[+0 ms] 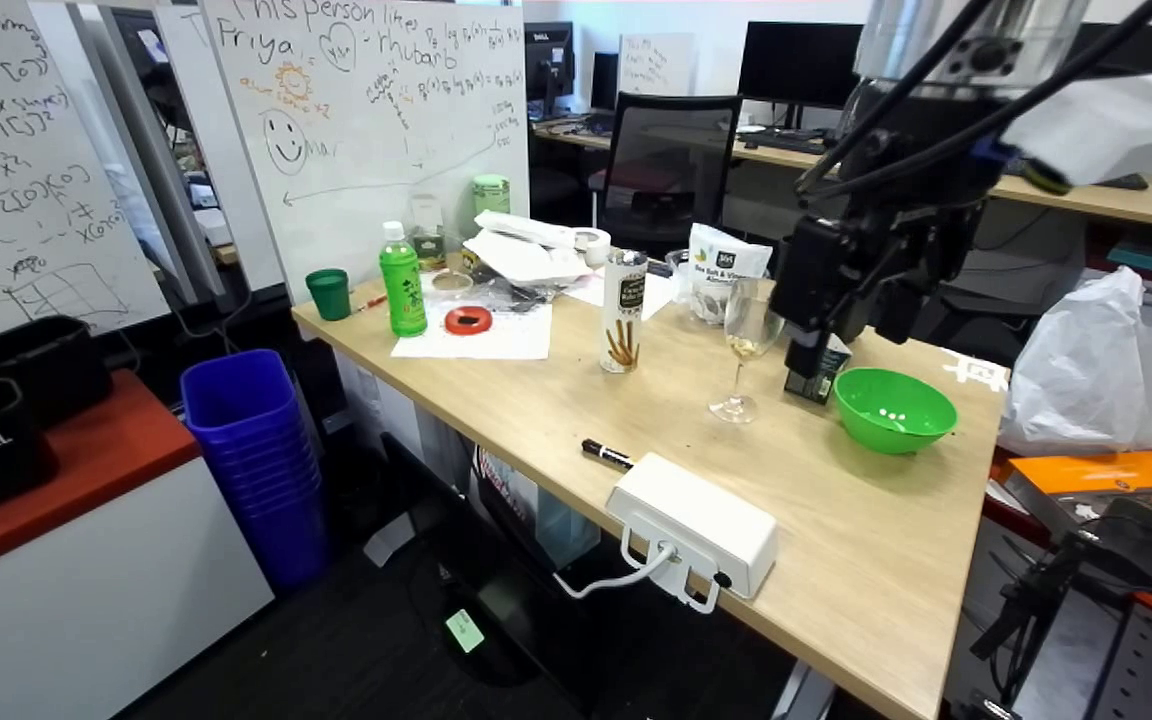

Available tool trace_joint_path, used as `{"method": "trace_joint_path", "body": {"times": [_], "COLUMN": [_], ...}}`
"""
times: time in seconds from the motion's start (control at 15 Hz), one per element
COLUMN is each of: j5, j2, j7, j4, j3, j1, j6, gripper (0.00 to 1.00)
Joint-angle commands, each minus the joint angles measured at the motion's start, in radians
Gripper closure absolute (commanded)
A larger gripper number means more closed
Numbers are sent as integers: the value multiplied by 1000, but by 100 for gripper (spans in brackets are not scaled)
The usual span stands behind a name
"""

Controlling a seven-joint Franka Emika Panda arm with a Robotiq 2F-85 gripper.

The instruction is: Pick the cup and pour its contents into the green bowl

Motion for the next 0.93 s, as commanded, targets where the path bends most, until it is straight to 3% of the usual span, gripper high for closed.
{"method": "trace_joint_path", "body": {"times": [0.0, 0.13, 0.2, 0.27, 0.87], "j5": [-48, -80, -60, -64, -61], "j2": [122, 183, 199, 160, 207], "j7": [198, 315, 322, 270, 301], "j4": [58, 85, 103, 60, 99], "j3": [21, 5, -7, -21, -29], "j1": [-63, -79, -65, -50, -44], "j6": [49, 61, 10, 60, 33], "gripper": [0, 0, 0, 0, 0]}}
